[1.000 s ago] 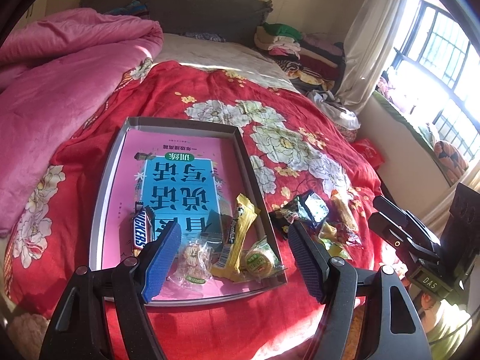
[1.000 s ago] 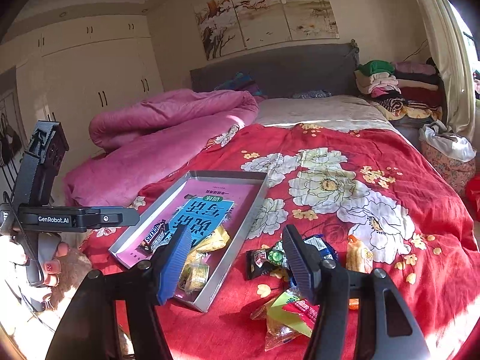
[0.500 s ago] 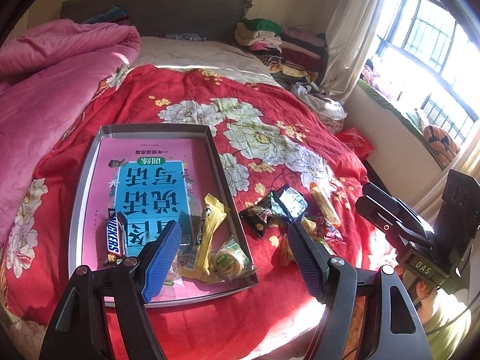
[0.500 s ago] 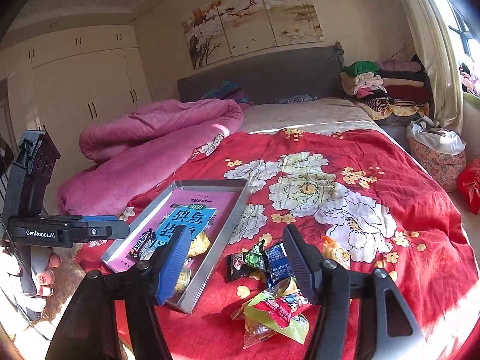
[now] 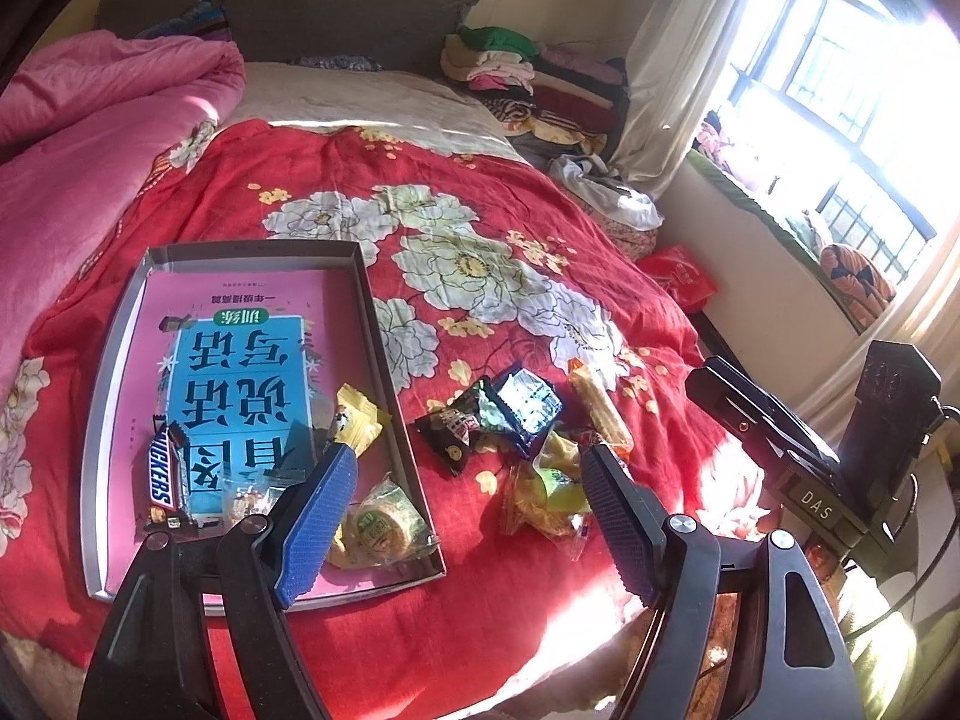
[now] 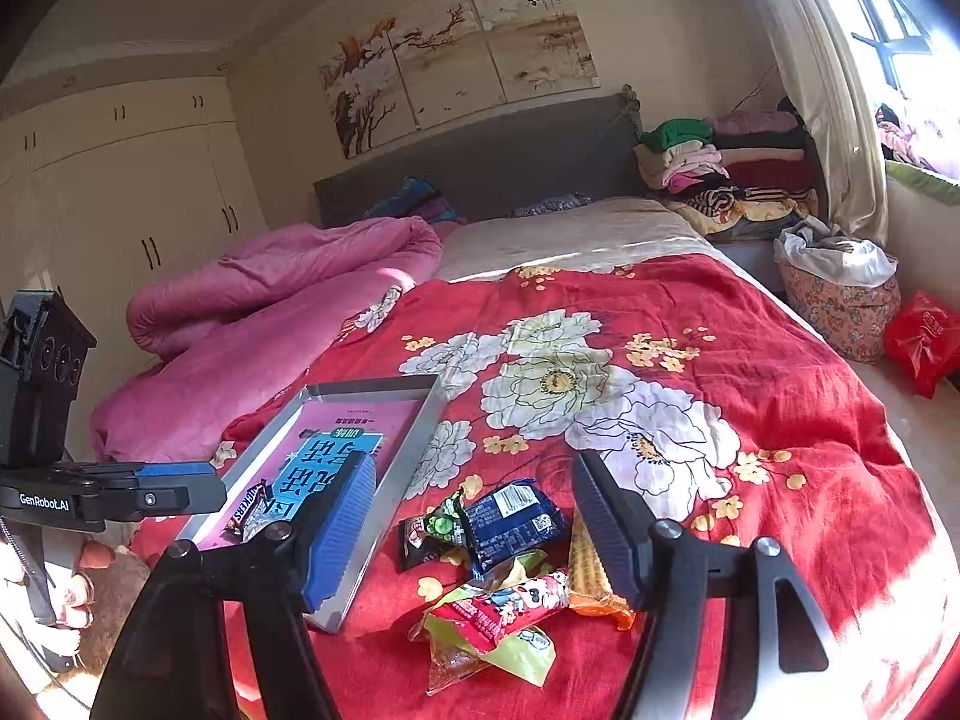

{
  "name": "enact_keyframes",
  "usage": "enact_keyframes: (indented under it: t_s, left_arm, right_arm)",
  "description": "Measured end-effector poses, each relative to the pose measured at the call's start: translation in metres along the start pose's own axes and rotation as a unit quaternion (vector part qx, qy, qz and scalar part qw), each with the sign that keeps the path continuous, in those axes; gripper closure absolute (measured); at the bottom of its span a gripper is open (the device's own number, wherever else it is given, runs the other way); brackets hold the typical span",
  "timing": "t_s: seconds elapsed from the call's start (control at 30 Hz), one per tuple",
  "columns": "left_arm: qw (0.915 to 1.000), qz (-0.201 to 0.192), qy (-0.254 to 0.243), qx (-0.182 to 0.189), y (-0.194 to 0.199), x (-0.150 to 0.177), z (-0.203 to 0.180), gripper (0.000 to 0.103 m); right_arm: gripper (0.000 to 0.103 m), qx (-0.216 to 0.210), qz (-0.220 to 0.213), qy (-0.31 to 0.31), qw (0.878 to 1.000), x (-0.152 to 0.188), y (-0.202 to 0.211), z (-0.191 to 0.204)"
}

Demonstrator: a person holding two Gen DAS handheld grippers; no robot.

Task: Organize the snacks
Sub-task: 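Move both grippers over to the snack pile beside the tray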

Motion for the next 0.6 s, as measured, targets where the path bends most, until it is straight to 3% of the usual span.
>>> enact_keyframes:
  t_s: [0.6]
  left_arm:
    - [0.9993, 0.026, -0.027, -0.001, -0.025, 0.006, -0.019, 0.024]
  right_arm:
    - [0.035, 0.052, 0.017, -0.063, 0.997, 0.010, -0.002, -0.059]
Point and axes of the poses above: each gripper's, at about its wrist camera, not at the fingertips, and y roughly against the way its jaws point, z to its left, x to its underside, the point moved 5 cm from there along -y, roughly the way its jaws point, and after that the axes turned 5 degrees about y, right-handed, at the moved point
